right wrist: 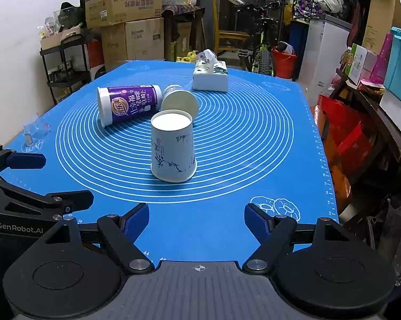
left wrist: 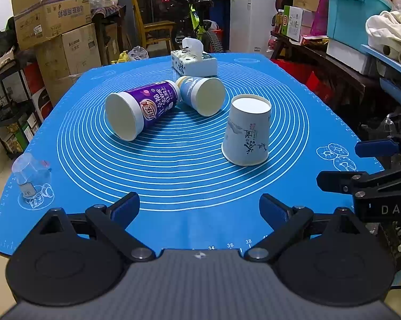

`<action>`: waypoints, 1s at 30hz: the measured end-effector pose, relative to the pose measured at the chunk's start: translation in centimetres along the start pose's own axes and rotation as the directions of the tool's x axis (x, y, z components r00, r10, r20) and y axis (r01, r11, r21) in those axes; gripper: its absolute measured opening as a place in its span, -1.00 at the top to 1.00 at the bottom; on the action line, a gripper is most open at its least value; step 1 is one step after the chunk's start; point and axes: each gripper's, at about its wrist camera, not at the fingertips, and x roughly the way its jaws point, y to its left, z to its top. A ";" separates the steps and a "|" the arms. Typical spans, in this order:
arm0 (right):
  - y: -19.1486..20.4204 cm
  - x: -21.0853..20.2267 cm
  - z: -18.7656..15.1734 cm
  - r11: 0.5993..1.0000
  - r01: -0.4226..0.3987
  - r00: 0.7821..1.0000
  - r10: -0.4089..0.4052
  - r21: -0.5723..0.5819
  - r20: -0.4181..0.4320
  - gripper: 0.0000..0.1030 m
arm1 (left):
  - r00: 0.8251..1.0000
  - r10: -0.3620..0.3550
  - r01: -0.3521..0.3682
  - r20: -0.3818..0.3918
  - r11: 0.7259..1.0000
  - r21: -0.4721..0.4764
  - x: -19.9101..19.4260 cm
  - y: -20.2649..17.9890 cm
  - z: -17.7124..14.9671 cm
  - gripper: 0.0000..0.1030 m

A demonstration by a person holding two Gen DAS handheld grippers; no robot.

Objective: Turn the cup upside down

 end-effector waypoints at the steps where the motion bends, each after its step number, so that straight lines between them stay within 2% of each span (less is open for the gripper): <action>1: 0.0 0.0 0.0 1.000 0.000 1.000 0.000 0.000 -0.001 -0.59 | 1.000 0.001 -0.001 0.001 1.000 0.000 0.0 0.0 0.0 -0.86; 30: -0.2 0.2 -0.2 1.000 -0.006 1.000 0.006 0.003 -0.012 -0.59 | 1.000 -0.005 0.005 -0.013 1.000 0.004 -0.1 -0.1 -0.1 -0.86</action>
